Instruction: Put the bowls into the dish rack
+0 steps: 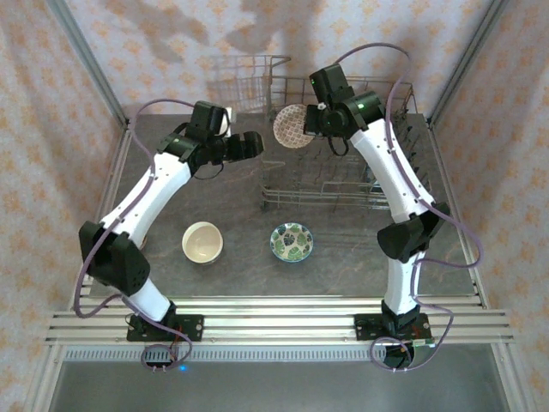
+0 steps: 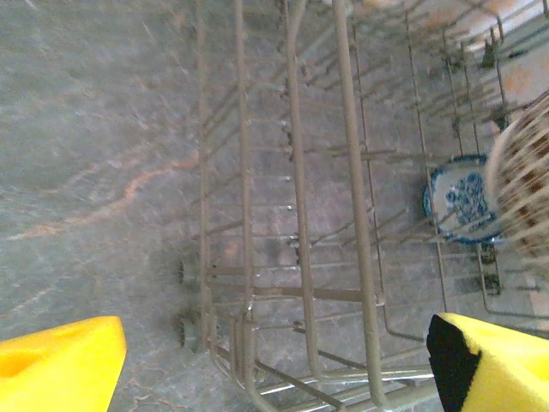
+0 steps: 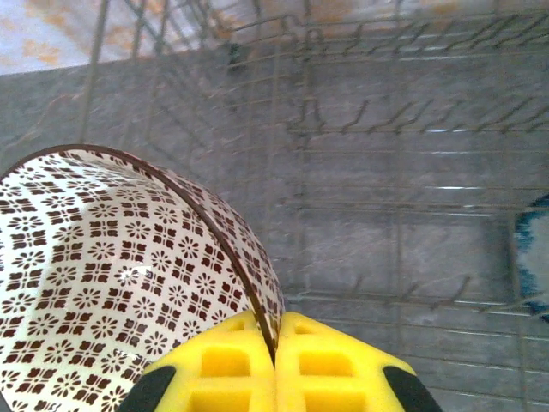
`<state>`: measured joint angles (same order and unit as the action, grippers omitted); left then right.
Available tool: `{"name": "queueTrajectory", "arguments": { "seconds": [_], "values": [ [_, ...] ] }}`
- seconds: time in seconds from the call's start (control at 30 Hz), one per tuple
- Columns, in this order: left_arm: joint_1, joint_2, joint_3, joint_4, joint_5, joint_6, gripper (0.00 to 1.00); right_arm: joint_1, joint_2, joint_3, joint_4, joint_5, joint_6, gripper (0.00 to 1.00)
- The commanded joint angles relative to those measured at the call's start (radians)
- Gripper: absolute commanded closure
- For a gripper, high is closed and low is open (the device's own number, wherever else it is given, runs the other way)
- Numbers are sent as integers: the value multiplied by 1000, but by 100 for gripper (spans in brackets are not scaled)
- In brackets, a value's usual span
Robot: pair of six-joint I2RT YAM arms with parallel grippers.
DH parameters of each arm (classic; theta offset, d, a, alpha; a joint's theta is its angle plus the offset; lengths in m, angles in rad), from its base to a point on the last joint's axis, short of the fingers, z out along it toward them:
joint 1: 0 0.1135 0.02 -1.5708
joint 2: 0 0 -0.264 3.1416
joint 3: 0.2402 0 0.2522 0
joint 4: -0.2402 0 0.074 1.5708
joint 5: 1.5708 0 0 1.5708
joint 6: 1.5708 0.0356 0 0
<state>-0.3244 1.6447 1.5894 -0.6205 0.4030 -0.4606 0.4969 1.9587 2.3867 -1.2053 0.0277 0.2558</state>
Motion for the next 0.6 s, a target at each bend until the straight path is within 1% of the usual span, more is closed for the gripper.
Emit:
{"name": "queueTrajectory", "arguments": {
  "seconds": [0.0, 0.13, 0.23, 0.3, 0.37, 0.5, 0.57],
  "values": [
    [9, 24, 44, 61, 88, 45, 8, -15, 10, 96, -82, 231, 28, 100],
    [10, 79, 53, 93, 102, 48, 10, -27, 19, 86, -121, 403, 0, 100],
    [10, 121, 57, 120, 130, 17, 13, -35, 55, 128, -206, 549, -16, 100],
    [9, 140, 60, 129, 147, 3, 17, -41, 73, 129, -257, 637, -11, 100],
    [10, 150, 65, 120, 167, 6, 22, -41, 85, 123, -298, 689, 10, 100],
    [10, 161, 41, 107, 227, 10, 34, -42, 106, 90, -383, 768, 89, 100],
    [10, 160, 20, 103, 248, 13, 42, -42, 111, 70, -417, 803, 125, 100]
  ]
}}
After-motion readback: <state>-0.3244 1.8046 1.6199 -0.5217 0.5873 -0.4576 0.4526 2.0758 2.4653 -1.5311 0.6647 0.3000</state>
